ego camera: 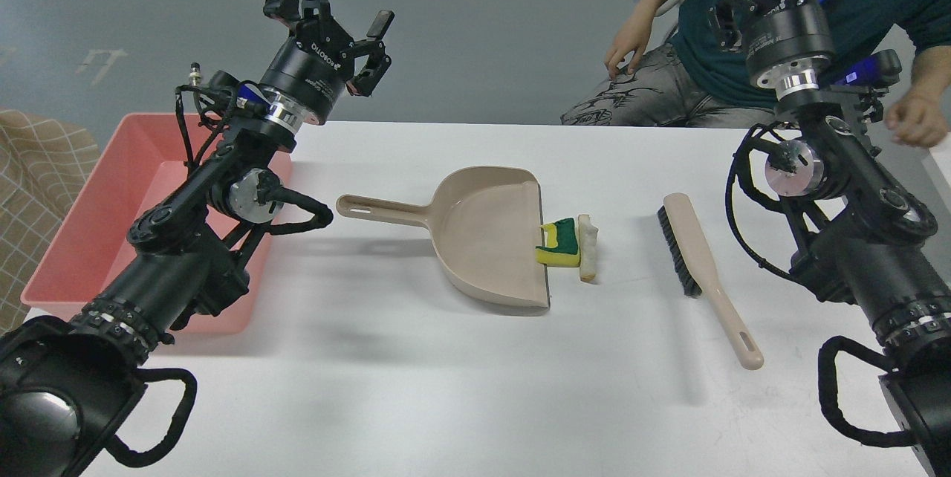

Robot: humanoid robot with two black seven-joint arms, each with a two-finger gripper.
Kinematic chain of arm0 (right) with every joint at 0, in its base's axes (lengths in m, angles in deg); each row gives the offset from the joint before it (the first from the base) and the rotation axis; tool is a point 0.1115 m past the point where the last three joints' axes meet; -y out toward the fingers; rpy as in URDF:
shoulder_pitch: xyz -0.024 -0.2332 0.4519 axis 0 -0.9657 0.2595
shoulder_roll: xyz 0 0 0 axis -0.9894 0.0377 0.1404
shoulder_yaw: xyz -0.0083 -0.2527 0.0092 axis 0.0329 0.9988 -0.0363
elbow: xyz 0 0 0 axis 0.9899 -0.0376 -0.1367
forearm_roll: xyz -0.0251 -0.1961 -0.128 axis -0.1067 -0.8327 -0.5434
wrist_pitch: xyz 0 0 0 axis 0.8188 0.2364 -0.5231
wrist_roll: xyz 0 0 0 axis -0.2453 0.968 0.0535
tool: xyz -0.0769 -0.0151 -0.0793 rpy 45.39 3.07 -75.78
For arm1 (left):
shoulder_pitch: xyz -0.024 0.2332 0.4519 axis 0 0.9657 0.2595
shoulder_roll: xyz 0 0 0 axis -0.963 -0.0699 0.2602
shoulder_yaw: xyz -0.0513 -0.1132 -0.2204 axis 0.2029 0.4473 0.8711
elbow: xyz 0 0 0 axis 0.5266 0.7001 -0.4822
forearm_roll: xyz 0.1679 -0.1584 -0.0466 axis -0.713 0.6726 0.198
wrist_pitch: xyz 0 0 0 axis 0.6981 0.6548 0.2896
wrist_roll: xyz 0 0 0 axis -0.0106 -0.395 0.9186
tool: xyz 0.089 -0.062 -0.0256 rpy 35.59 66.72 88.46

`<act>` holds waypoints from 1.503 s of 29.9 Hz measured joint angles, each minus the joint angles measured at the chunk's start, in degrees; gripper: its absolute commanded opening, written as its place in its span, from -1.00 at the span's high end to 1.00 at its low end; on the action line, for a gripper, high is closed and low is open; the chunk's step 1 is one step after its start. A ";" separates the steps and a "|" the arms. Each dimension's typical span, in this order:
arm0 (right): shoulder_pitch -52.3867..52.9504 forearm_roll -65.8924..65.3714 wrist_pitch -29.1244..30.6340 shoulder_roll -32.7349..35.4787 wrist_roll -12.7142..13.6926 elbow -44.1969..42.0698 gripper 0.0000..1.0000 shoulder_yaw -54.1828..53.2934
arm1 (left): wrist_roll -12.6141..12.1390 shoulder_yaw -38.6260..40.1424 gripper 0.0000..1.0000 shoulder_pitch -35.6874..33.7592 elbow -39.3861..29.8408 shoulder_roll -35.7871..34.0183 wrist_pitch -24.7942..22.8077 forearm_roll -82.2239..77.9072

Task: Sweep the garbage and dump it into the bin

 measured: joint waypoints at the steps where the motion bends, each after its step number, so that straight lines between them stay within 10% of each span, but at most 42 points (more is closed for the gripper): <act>1: -0.07 0.00 0.00 0.04 0.00 0.04 -1.00 0.00 | 0.00 0.00 -0.96 -0.05 0.04 -0.04 -0.02 0.00; 45: -1.97 0.00 -0.59 1.06 0.00 -0.19 -1.00 0.33 | -2.93 0.15 -0.96 -2.14 1.31 -1.77 7.64 0.98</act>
